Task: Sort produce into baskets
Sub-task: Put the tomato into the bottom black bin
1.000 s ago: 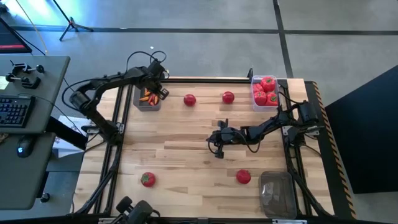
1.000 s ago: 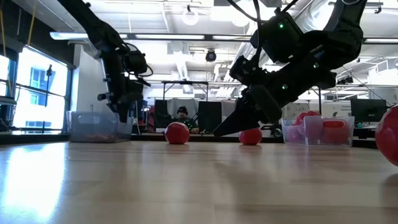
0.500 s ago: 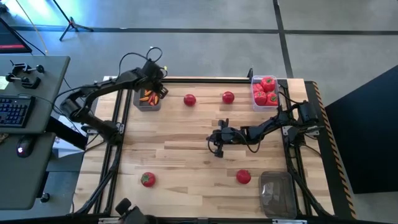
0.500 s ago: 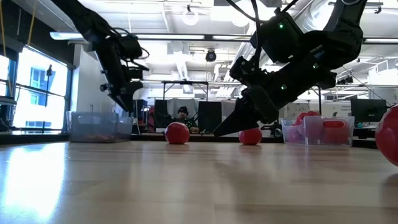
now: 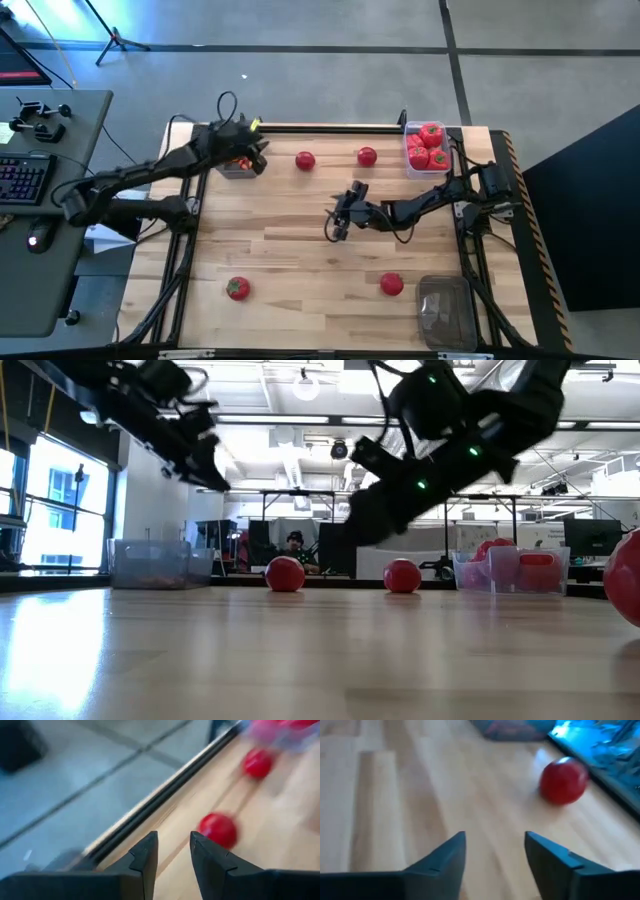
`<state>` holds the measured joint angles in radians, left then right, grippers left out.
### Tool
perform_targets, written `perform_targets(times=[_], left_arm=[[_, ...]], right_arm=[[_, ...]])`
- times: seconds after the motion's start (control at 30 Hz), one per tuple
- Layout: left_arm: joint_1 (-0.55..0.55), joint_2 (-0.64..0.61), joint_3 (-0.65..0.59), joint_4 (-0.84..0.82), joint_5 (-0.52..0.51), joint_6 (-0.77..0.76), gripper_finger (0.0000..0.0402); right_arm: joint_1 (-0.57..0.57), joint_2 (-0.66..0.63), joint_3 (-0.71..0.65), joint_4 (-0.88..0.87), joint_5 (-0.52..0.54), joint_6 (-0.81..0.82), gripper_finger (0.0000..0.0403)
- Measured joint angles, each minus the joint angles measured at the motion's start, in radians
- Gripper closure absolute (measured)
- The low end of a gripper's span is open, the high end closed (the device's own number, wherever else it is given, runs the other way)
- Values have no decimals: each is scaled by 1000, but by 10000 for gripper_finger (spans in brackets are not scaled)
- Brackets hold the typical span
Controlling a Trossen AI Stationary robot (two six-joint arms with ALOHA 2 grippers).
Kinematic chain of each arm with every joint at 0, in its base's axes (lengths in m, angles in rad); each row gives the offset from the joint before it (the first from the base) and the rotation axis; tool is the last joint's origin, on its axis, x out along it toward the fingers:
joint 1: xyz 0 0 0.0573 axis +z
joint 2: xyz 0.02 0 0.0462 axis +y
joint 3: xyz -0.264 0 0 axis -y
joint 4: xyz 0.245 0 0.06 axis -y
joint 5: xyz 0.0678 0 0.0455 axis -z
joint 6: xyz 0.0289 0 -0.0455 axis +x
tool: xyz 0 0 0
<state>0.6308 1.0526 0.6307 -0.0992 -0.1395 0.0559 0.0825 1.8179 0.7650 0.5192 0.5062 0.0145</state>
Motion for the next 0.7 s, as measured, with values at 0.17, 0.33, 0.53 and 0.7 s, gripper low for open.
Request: perform_targets(times=[0.17, 0.33, 0.53, 0.7], left_arm=[[-134, -132, -86, 123, 5, 2, 315], [-232, -213, -189, 276, 8, 32, 323], [-310, -263, -299, 458, 8, 34, 332], [-354, -281, -330, 488, 7, 35, 335]], right_arm=[[-23, 0, 153, -203, 43, 11, 143], [-74, 0, 316, -443, -2, 68, 103], [-170, 0, 396, -453, -230, 7, 86], [-256, 22, 455, -460, -269, 6, 86]])
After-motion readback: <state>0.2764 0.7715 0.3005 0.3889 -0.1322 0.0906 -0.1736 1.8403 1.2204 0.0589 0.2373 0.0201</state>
